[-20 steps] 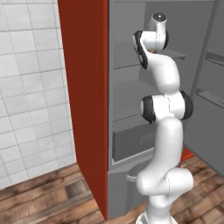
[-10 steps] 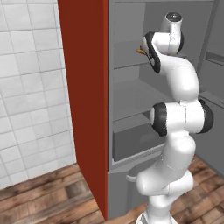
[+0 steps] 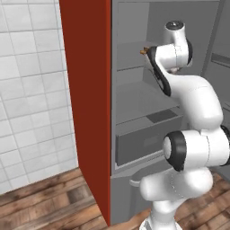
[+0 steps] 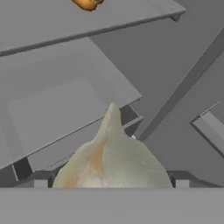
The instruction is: Retrieve the bottle and the shaker from the cabinet and place them next to the mixing bowl on the counter. Then add garlic from the fridge to the mixing bowl.
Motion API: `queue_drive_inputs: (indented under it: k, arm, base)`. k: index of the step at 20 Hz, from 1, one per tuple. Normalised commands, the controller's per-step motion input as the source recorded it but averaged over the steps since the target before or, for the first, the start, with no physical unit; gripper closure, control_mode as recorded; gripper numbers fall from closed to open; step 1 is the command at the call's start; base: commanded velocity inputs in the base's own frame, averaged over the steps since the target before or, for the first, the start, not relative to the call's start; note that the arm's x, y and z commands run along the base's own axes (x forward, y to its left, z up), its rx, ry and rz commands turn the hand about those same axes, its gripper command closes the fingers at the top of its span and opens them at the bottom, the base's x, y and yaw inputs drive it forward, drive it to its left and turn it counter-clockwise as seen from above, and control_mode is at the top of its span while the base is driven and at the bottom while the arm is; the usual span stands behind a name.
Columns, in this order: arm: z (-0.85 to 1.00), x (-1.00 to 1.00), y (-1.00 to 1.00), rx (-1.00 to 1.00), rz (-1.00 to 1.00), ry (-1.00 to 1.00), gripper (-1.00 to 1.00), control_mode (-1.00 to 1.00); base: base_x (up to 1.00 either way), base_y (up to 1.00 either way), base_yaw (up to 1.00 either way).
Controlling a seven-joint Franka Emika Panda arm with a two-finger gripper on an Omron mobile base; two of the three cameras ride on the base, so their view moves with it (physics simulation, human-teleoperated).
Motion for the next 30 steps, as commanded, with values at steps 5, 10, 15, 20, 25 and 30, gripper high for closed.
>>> queue_drive_inputs:
  k: [5,10,15,20,25,30]
  arm:
    - [-0.38,-0.92,0.24,0.00,-0.02,0.18,1.00,-1.00]
    - [-0.66,-0.52,0.07,0.00,0.00,0.19,1.00,-1.00]
    - [-0.78,-0.23,0.08,0.05,0.00,0.08,1.00,-1.00]
    - [-0.91,-0.06,0.16,0.17,0.00,0.00,1.00,-1.00]
    - [-0.70,-0.04,0.47,0.26,0.02,0.00,1.00,-1.00]
    - [-0.58,0.00,0.35,0.09,0.04,0.03,1.00,-1.00]
  base:
    - [0.00,0.00,0.00]
    - [0.00,0.00,0.00]
    - [0.00,0.00,0.00]
    - [0.00,0.00,0.00]
    - [0.00,0.00,0.00]
    - [0.00,0.00,0.00]
